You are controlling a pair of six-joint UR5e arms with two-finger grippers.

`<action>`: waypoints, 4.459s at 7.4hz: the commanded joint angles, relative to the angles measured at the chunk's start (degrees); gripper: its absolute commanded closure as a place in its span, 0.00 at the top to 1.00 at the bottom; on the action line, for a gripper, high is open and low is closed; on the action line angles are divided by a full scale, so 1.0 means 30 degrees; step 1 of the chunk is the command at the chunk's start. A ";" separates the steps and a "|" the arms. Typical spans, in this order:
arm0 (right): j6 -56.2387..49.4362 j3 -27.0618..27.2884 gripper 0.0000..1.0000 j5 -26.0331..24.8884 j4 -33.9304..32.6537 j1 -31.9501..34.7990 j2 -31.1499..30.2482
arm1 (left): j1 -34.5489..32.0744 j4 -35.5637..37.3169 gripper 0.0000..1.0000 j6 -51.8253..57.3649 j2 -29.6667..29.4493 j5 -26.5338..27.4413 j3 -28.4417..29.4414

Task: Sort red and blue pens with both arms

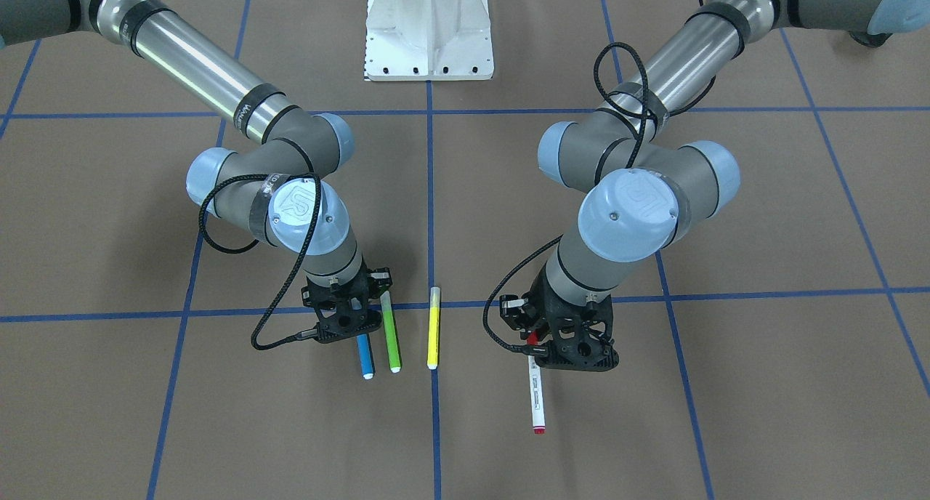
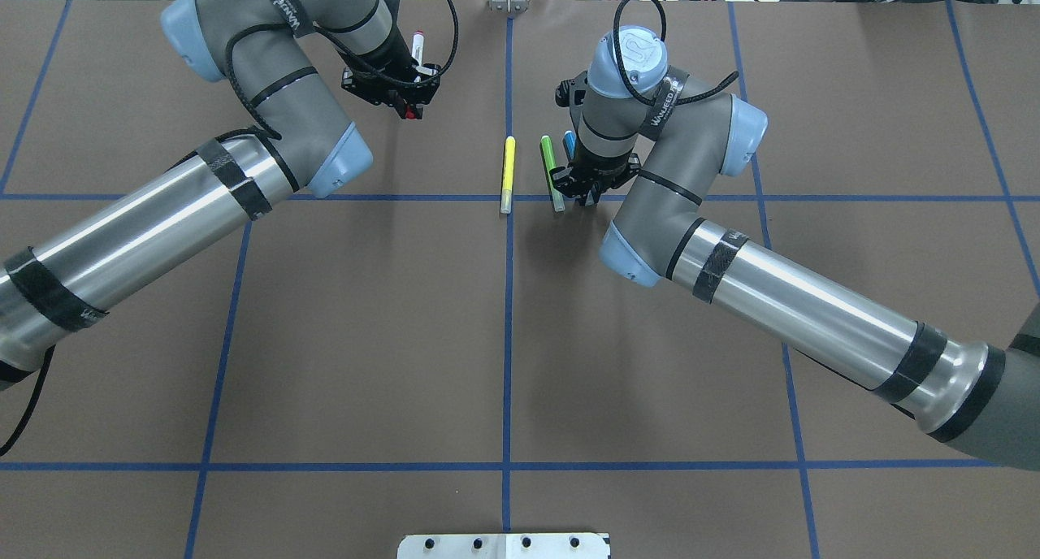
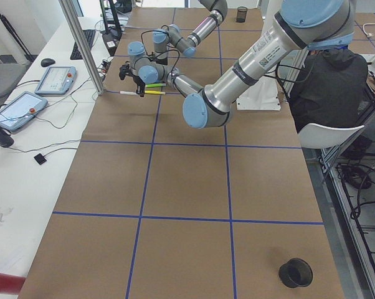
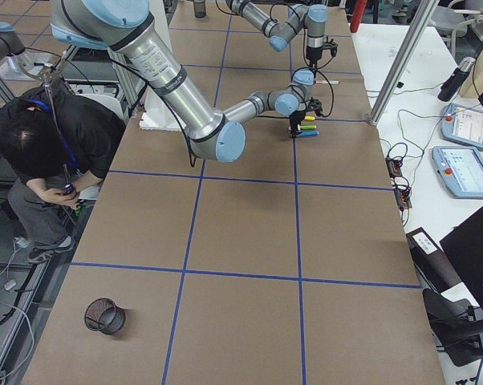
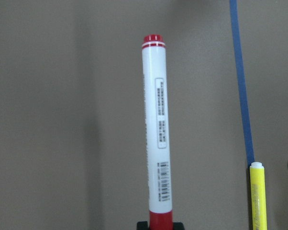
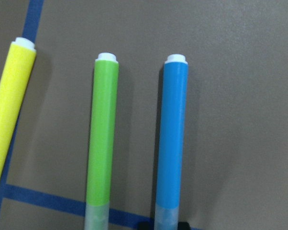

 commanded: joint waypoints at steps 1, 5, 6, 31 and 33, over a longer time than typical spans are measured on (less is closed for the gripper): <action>0.0120 0.0234 0.00 0.0585 -0.0332 0.0509 0.0544 | -0.0002 0.0001 0.00 0.0000 0.0035 0.0000 -0.0023; 0.0150 0.5378 0.00 0.2662 -0.6537 0.2819 -0.0586 | -0.1838 -0.0029 0.00 0.0000 0.2867 -0.3262 -0.2187; 0.0150 0.6610 0.00 0.2873 -0.6604 0.3349 -0.2017 | -0.2805 -0.0058 0.00 0.0029 0.3892 -0.4413 -0.2626; -1.0429 1.9893 0.00 1.1287 -1.7804 1.5307 -2.7257 | -1.2834 0.0146 0.00 0.5813 3.3284 -1.3419 -1.2392; -1.4481 1.9953 0.00 0.9564 -2.1265 1.6091 -2.6266 | -1.2398 0.0176 0.00 0.7228 3.3810 -1.3389 -1.2065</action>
